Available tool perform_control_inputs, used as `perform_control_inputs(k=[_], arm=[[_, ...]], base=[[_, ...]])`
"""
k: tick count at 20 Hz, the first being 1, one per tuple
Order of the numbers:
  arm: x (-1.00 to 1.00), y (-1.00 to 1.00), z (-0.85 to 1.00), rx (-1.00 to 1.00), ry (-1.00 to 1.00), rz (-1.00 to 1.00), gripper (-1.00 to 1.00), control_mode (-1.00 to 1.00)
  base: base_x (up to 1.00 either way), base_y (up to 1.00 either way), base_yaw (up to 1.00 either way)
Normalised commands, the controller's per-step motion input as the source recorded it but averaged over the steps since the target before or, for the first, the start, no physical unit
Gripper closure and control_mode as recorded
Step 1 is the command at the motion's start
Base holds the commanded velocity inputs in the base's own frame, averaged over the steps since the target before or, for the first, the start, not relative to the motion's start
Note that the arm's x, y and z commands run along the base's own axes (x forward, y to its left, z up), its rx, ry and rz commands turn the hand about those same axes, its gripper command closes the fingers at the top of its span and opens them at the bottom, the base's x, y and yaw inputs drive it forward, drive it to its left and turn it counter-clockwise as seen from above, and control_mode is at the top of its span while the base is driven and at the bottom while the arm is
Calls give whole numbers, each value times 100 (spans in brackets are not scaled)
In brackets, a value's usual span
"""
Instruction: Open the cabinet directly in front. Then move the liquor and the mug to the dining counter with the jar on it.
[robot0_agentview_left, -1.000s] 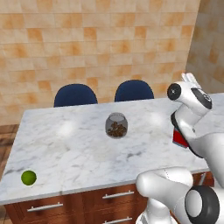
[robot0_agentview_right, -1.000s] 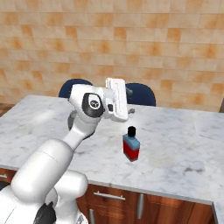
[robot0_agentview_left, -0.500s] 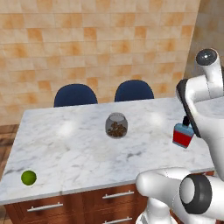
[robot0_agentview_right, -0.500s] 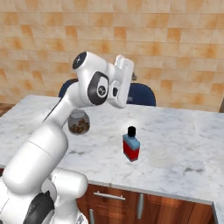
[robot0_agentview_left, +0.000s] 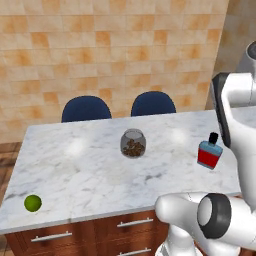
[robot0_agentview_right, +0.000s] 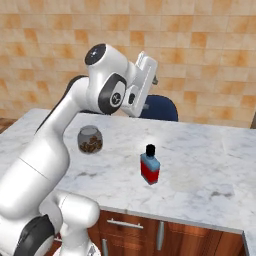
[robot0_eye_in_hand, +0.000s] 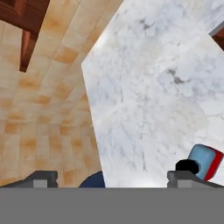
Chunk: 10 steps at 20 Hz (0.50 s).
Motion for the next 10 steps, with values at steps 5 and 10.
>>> perform_control_inputs(k=[5, 10], arm=[[-30, 0, 0, 0, -7, -3, -100, -100], [-36, 0, 0, 0, -7, -7, -100, 100]], base=[[0, 0, 0], [-52, 0, -17]])
